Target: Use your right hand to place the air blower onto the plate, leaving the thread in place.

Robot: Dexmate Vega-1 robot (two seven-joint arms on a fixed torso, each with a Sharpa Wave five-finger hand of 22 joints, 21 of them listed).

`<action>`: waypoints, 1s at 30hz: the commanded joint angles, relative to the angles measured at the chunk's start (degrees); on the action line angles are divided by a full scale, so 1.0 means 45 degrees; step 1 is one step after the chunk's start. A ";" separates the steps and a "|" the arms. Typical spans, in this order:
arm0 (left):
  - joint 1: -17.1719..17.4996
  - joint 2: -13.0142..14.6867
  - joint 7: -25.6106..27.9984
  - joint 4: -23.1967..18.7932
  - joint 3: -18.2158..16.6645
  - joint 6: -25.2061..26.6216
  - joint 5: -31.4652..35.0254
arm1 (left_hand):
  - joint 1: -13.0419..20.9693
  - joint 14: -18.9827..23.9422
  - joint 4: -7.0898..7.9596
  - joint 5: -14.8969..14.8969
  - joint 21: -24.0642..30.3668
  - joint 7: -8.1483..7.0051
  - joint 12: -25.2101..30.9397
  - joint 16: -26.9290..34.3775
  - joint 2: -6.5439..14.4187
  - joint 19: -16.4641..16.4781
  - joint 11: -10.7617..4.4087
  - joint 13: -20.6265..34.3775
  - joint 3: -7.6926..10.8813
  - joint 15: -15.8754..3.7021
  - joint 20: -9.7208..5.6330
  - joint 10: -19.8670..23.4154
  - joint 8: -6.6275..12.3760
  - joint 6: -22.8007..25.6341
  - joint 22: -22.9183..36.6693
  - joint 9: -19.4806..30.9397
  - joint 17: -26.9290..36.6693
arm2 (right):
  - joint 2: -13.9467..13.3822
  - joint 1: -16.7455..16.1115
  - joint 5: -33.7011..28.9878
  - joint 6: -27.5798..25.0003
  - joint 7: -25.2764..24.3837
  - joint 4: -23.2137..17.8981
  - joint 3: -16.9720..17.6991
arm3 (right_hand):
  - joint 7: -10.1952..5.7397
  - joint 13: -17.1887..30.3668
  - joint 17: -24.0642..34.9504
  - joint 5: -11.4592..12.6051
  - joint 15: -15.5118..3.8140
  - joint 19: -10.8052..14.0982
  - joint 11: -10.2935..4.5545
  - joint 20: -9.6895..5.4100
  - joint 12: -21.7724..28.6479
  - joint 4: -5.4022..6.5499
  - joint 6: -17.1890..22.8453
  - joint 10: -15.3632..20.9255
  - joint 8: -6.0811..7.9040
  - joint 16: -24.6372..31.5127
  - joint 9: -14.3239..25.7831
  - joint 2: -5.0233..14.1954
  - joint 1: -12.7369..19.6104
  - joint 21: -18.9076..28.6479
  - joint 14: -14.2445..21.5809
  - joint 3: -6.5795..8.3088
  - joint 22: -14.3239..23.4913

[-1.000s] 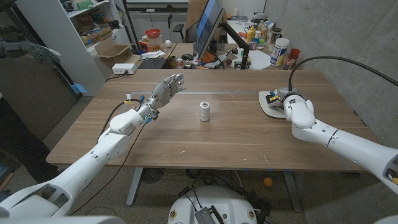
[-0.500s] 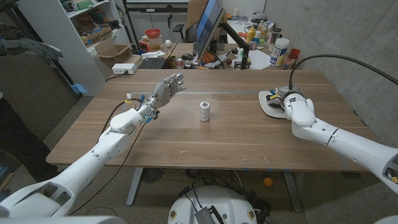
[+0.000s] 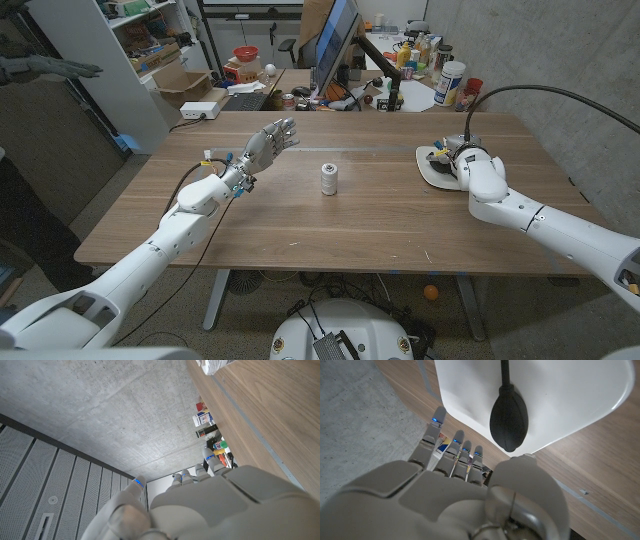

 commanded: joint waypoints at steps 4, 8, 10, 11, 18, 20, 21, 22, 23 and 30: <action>0.0039 -0.0021 -0.0032 0.0030 -0.0032 -0.0046 -0.0050 | 0.0001 -0.0005 -0.0012 0.0077 -0.0056 -0.0006 0.0008 0.0028 0.1528 -0.0359 0.0079 0.0046 -0.0060 0.0094 0.0088 -0.0382 0.0013 -0.0064 0.0057 0.0039 0.0030 | -0.0155 -0.0285 0.0407 -0.0024 -0.0712 -0.0783 0.0528 | -0.0101 -0.0369 -0.0743 -0.0102 -0.0220 -0.1422 -0.0032 0.0292 -0.0685 -0.0060 -0.0795 -0.0891 -0.0125 -0.0023 -0.0087 0.0048 -0.0180 -0.1199 -0.1546 -0.0070 0.0009; 0.0068 -0.0012 -0.0027 -0.0010 -0.0031 -0.0060 -0.0042 | 0.0003 -0.0009 -0.0012 0.0078 -0.0065 -0.0007 0.0010 0.0026 0.1528 -0.0362 0.0098 0.0047 -0.0059 0.0095 0.0094 -0.0380 0.0016 -0.0059 0.0057 0.0039 0.0030 | -0.0227 -0.0389 0.0586 0.0029 -0.0924 -0.1020 0.0726 | -0.0197 -0.0504 -0.1020 -0.0145 -0.0108 -0.1820 -0.0127 0.0297 -0.0851 -0.0035 -0.1241 -0.1366 -0.0176 -0.0026 -0.0120 0.0048 -0.0316 -0.1617 -0.2112 -0.0096 0.0010; 0.0086 -0.0012 -0.0013 -0.0027 -0.0035 -0.0076 -0.0037 | 0.0004 -0.0007 -0.0013 0.0078 -0.0069 -0.0003 0.0012 0.0026 0.1528 -0.0360 0.0098 0.0047 -0.0059 0.0100 0.0094 -0.0377 0.0016 -0.0058 0.0057 0.0039 0.0029 | -0.0288 -0.0427 0.0586 0.0035 -0.0992 -0.1145 0.0773 | -0.0203 -0.0566 -0.1144 -0.0168 -0.0065 -0.2103 -0.0150 0.0301 -0.0883 -0.0014 -0.1437 -0.1559 -0.0188 0.0013 -0.0136 0.0031 -0.0413 -0.1856 -0.2265 -0.0124 0.0007; 0.0099 -0.0009 -0.0015 -0.0043 -0.0041 -0.0073 -0.0051 | 0.0004 -0.0005 -0.0013 0.0078 -0.0070 0.0000 0.0014 0.0027 0.1528 -0.0359 0.0092 0.0047 -0.0059 0.0102 0.0094 -0.0373 0.0017 -0.0056 0.0057 0.0039 0.0029 | -0.0320 -0.0479 0.0680 0.0089 -0.1083 -0.1209 0.0860 | -0.0224 -0.0594 -0.1205 -0.0178 -0.0024 -0.2209 -0.0162 0.0302 -0.0884 -0.0012 -0.1481 -0.1615 -0.0174 0.0009 -0.0143 0.0013 -0.0452 -0.1960 -0.2382 -0.0138 0.0006; 0.0181 0.0028 0.0019 -0.0143 -0.0065 -0.0101 -0.0054 | 0.0005 -0.0004 -0.0013 0.0080 -0.0081 0.0003 0.0012 0.0027 0.1527 -0.0353 0.0095 0.0048 -0.0058 0.0102 0.0093 -0.0381 0.0016 -0.0060 0.0057 0.0039 0.0029 | -0.0901 -0.1074 0.1872 0.1320 -0.2131 -0.1796 0.1791 | -0.0224 -0.0719 -0.1492 -0.0216 0.0101 -0.2799 -0.0176 0.0300 -0.0889 -0.0008 -0.1692 -0.1950 -0.0127 -0.0044 -0.0172 -0.0107 -0.0656 -0.2490 -0.3108 -0.0224 0.0000; 0.0203 0.0045 0.0029 -0.0179 -0.0071 -0.0093 -0.0057 | 0.0005 -0.0010 -0.0013 0.0080 -0.0087 -0.0003 0.0014 0.0025 0.1526 -0.0354 0.0082 0.0048 -0.0059 0.0104 0.0090 -0.0376 0.0017 -0.0058 0.0057 0.0039 0.0029 | -0.1112 -0.1209 0.2160 0.1831 -0.2433 -0.1932 0.2016 | -0.0248 -0.0746 -0.1562 -0.0221 0.0096 -0.2927 -0.0110 0.0297 -0.0880 -0.0012 -0.1738 -0.1995 -0.0123 -0.0056 -0.0177 -0.0142 -0.0700 -0.2611 -0.3285 -0.0244 -0.0003; 0.0211 0.0049 0.0039 -0.0193 -0.0073 -0.0098 -0.0052 | 0.0005 -0.0002 -0.0012 0.0080 -0.0088 -0.0001 0.0018 0.0028 0.1526 -0.0350 0.0083 0.0048 -0.0059 0.0104 0.0092 -0.0369 0.0016 -0.0062 0.0057 0.0039 0.0029 | -0.1154 -0.1254 0.2213 0.1911 -0.2513 -0.2009 0.2088 | -0.0262 -0.0752 -0.1579 -0.0222 0.0092 -0.2939 -0.0114 0.0293 -0.0879 -0.0014 -0.1743 -0.2009 -0.0120 -0.0057 -0.0178 -0.0151 -0.0710 -0.2632 -0.3321 -0.0249 -0.0004; 0.0219 0.0050 0.0050 -0.0206 -0.0076 -0.0101 -0.0052 | 0.0005 -0.0004 -0.0012 0.0080 -0.0089 0.0001 0.0014 0.0027 0.1525 -0.0349 0.0095 0.0048 -0.0059 0.0097 0.0093 -0.0377 0.0016 -0.0061 0.0057 0.0039 0.0029 | -0.1254 -0.1297 0.2256 0.2134 -0.2637 -0.2075 0.2146 | -0.0256 -0.0757 -0.1592 -0.0224 0.0091 -0.2943 -0.0103 0.0289 -0.0877 -0.0013 -0.1748 -0.2017 -0.0117 -0.0053 -0.0179 -0.0162 -0.0723 -0.2648 -0.3339 -0.0255 -0.0004; 0.0221 0.0056 0.0041 -0.0214 -0.0075 -0.0098 -0.0054 | 0.0005 0.0002 -0.0012 0.0080 -0.0090 0.0001 0.0017 0.0029 0.1525 -0.0348 0.0096 0.0048 -0.0059 0.0103 0.0093 -0.0370 0.0017 -0.0059 0.0057 0.0039 0.0029 | -0.1364 -0.1337 0.2286 0.2386 -0.2756 -0.2142 0.2198 | -0.0261 -0.0765 -0.1613 -0.0227 0.0094 -0.2951 -0.0085 0.0284 -0.0876 -0.0011 -0.1750 -0.2036 -0.0111 -0.0052 -0.0181 -0.0180 -0.0747 -0.2673 -0.3387 -0.0267 -0.0005; 0.0249 0.0075 0.0057 -0.0295 -0.0065 -0.0101 -0.0034 | 0.0004 -0.0002 -0.0011 0.0081 -0.0101 -0.0006 0.0020 0.0027 0.1525 -0.0343 0.0095 0.0047 -0.0060 0.0097 0.0094 -0.0365 0.0017 -0.0061 0.0058 0.0039 0.0029 | -0.1715 -0.1502 0.2120 0.3231 -0.3114 -0.2617 0.2474 | -0.0357 -0.0802 -0.1705 -0.0239 0.0084 -0.2958 -0.0094 0.0268 -0.0872 0.0002 -0.1814 -0.2117 -0.0108 -0.0008 -0.0186 -0.0279 -0.0874 -0.2778 -0.3482 -0.0330 -0.0009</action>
